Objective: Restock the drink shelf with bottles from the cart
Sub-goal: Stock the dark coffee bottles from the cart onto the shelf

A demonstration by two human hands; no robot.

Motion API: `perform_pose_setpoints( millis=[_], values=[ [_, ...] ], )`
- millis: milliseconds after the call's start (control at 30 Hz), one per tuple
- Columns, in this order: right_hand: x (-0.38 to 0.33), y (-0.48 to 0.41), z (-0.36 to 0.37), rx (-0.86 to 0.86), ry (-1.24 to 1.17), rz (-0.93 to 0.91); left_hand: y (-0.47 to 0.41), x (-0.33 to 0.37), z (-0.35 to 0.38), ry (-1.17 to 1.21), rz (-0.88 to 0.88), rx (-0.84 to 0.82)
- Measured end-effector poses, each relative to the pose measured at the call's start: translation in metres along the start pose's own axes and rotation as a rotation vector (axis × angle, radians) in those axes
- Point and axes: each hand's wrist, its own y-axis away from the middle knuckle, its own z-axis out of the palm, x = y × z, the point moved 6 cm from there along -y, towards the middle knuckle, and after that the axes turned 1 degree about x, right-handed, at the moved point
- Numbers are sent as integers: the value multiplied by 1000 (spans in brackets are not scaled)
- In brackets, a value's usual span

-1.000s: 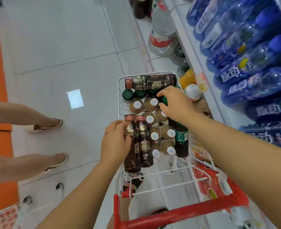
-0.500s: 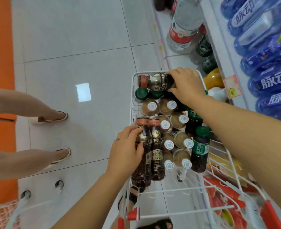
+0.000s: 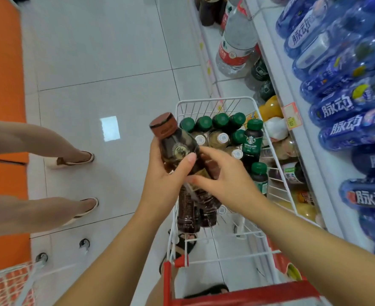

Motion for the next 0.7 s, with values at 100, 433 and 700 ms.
perform_pose_setpoints(
  millis=[100, 433, 700],
  values=[
    [20, 6, 11, -109, -141, 109, 13, 0, -12, -37, 34, 69],
    [120, 16, 96, -176, -151, 535, 21, 0, -47, -122, 62, 146],
    [107, 45, 49, -23, -258, 541, 44, 24, -27, -182, 76, 86]
  ],
)
